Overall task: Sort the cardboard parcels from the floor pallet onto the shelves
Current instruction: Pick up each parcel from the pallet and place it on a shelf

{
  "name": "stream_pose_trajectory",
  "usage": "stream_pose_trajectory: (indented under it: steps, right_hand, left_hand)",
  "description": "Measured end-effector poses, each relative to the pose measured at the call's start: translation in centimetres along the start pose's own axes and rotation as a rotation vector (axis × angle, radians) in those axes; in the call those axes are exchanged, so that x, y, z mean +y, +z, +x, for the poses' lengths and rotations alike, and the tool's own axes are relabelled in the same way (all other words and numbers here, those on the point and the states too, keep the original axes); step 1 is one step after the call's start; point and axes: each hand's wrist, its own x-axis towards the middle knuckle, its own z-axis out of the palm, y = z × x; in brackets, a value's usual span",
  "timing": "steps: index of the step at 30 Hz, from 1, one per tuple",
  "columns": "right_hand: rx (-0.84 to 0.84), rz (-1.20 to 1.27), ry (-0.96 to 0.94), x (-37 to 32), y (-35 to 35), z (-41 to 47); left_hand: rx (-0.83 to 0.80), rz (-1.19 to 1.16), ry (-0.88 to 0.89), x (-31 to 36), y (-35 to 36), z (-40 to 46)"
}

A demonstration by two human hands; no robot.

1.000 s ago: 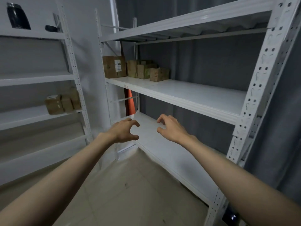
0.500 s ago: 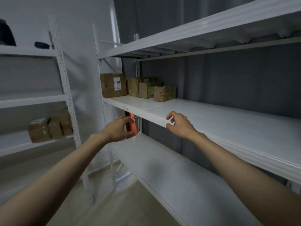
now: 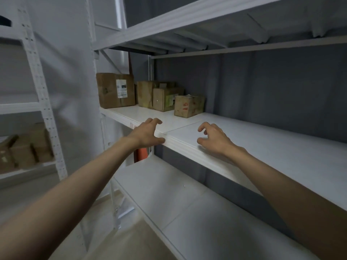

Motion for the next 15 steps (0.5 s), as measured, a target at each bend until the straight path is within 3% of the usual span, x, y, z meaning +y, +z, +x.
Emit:
stream_pose_trajectory:
  steps: [15]
  right_hand:
    - [0.016, 0.055, 0.207, 0.2, 4.7, 21.2]
  left_hand:
    - [-0.124, -0.159, 0.142, -7.9, 4.0, 25.7]
